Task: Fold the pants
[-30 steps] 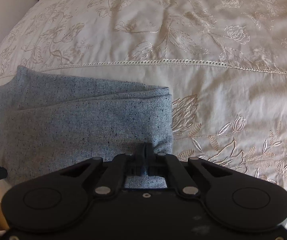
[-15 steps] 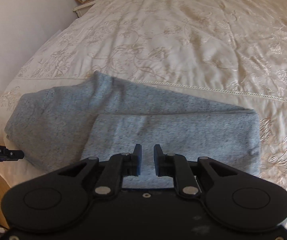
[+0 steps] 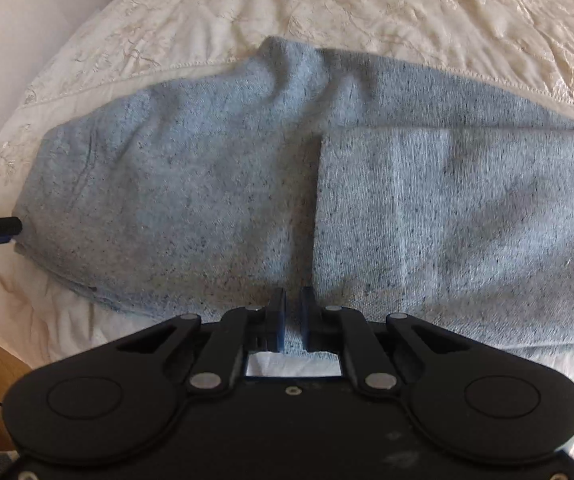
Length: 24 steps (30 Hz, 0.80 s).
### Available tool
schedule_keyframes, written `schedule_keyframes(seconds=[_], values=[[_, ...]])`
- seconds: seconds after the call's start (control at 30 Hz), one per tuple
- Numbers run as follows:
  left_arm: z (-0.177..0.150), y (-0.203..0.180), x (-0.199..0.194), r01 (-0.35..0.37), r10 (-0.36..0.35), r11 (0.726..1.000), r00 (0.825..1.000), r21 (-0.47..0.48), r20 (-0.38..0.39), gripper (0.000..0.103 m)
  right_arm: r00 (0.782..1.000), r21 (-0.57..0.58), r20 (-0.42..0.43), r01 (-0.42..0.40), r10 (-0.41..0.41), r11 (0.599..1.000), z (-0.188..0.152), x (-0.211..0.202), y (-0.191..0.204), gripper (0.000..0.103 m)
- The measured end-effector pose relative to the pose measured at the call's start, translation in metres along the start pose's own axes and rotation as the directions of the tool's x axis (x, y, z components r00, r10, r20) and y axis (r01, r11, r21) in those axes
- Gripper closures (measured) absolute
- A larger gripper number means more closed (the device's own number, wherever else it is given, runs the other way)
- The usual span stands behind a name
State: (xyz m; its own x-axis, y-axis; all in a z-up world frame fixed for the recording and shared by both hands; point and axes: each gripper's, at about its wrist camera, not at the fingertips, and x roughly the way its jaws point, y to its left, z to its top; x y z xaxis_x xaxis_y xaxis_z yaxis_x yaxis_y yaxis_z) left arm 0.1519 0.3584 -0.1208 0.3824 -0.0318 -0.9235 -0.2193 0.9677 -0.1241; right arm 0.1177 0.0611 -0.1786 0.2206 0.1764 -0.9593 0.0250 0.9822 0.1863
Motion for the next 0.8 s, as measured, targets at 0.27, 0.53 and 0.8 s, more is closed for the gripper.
schedule_keyframes(seconds=[0.27,0.53,0.8], values=[[0.01,0.025,0.027,0.03,-0.028,0.999,0.997,0.03,-0.07,0.049,0.996,0.027,-0.041,0.079,-0.078,0.996,-0.002,0.018,0.009,0.097],[0.009,0.036,0.04,0.122,-0.124,0.992,0.987,-0.025,-0.105,0.048,0.995,0.042,-0.05,0.084,-0.082,0.996,0.003,0.019,0.008,0.098],[0.002,0.049,0.038,0.267,-0.281,0.957,0.952,-0.116,-0.123,0.041,0.993,0.028,-0.059,0.105,-0.104,0.994,0.009,0.029,0.019,0.097]])
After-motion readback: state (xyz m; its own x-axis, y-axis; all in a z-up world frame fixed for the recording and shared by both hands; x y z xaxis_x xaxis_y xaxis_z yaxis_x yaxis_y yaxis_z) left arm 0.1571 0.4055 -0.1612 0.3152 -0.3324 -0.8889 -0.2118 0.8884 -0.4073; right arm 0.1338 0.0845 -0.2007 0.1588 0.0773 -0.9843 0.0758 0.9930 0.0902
